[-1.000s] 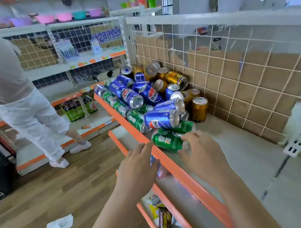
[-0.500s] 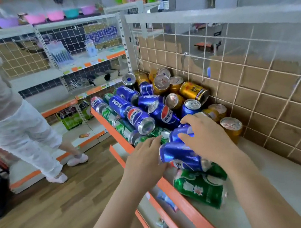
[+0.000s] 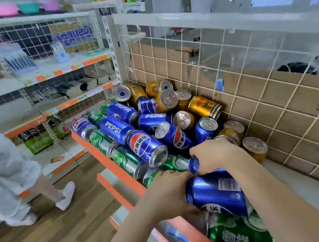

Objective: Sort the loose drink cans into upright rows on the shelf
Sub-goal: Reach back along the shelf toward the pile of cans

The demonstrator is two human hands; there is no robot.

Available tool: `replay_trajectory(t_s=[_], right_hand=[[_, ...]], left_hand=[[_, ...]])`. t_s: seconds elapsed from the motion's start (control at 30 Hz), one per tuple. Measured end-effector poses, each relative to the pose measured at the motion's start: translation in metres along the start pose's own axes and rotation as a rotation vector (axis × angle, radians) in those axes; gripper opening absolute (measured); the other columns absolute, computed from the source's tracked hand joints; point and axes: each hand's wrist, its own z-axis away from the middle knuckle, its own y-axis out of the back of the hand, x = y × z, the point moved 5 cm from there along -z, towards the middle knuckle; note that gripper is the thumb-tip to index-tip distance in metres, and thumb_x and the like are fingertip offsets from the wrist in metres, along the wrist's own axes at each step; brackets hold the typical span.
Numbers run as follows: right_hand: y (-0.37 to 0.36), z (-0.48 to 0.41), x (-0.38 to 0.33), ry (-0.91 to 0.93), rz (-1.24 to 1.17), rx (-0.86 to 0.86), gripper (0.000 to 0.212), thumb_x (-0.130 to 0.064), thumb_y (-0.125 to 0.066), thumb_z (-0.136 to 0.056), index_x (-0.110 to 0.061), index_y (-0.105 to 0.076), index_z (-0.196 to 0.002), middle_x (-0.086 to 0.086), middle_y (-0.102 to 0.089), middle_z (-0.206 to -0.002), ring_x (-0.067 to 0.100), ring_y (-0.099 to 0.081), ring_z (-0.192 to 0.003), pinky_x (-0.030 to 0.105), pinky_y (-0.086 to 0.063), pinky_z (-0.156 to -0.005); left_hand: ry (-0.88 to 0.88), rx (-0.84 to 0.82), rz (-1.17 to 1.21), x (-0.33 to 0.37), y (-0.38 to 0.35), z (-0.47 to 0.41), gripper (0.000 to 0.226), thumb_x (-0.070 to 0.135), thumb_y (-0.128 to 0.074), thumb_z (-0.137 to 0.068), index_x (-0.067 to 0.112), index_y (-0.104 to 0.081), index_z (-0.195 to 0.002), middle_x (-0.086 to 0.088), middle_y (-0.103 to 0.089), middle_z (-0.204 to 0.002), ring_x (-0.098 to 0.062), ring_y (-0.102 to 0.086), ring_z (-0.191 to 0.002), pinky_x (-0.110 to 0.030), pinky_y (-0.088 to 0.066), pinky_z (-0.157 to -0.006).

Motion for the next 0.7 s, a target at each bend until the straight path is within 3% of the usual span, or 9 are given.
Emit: replay_trajectory(t_s=[0.2,0.37,0.43,0.53,0.6,0.7], right_hand=[[0.008,0.0,0.007,0.011,-0.052,0.122,0.041,-0.044,-0.068,-0.07,-0.013,-0.058,-0.094,0.004,-0.06,-0.087,0.022,-0.057,-0.078,0.031,-0.042,-0.059],[0.012,0.018,0.022,-0.011,-0.197,0.248,0.039,-0.048,-0.072,-0.067,-0.018,-0.052,-0.083,0.0,-0.053,-0.077,0.017,-0.052,-0.071,0.032,-0.04,-0.055],[0.015,0.029,0.032,-0.021,-0.338,0.294,0.038,-0.045,-0.074,-0.067,-0.017,-0.055,-0.084,0.0,-0.055,-0.078,0.016,-0.052,-0.072,0.032,-0.041,-0.058],[0.018,0.05,0.05,-0.056,-0.527,0.403,0.044,-0.039,-0.076,-0.068,-0.015,-0.061,-0.1,0.001,-0.061,-0.093,0.019,-0.057,-0.085,0.034,-0.047,-0.073],[0.013,0.063,0.066,-0.103,-0.706,0.503,0.045,-0.035,-0.078,-0.067,-0.02,-0.061,-0.105,-0.004,-0.063,-0.099,0.015,-0.058,-0.09,0.03,-0.045,-0.076],[0.001,0.083,0.086,-0.181,-0.97,0.674,0.043,-0.027,-0.081,-0.066,-0.027,-0.057,-0.101,-0.007,-0.064,-0.1,0.014,-0.06,-0.092,0.027,-0.044,-0.076]], left_hand=[[-0.028,-0.002,0.101,-0.002,0.006,-0.002,0.067,0.059,-0.071,-0.059,0.028,-0.056,-0.117,0.002,-0.065,-0.098,-0.023,-0.054,-0.093,-0.034,-0.044,-0.082],[-0.034,0.0,0.143,0.007,0.022,-0.003,0.065,0.05,-0.074,-0.066,0.023,-0.052,-0.121,0.001,-0.061,-0.11,-0.017,-0.053,-0.102,-0.035,-0.044,-0.087],[-0.045,0.002,0.238,0.009,0.024,-0.002,0.069,0.054,-0.075,-0.066,0.025,-0.05,-0.123,0.006,-0.061,-0.115,-0.011,-0.054,-0.105,-0.031,-0.045,-0.089],[-0.053,0.015,0.41,0.01,0.025,-0.003,0.068,0.056,-0.075,-0.063,0.028,-0.051,-0.121,0.01,-0.061,-0.113,-0.005,-0.056,-0.099,-0.023,-0.047,-0.084],[-0.069,0.088,0.554,0.014,0.029,-0.006,0.058,0.054,-0.074,-0.061,0.033,-0.054,-0.111,0.015,-0.06,-0.106,0.001,-0.056,-0.095,-0.017,-0.046,-0.079],[-0.109,0.214,0.691,0.023,0.034,-0.015,0.046,0.055,-0.071,-0.062,0.043,-0.057,-0.103,0.015,-0.056,-0.105,0.005,-0.053,-0.098,-0.012,-0.041,-0.083]])
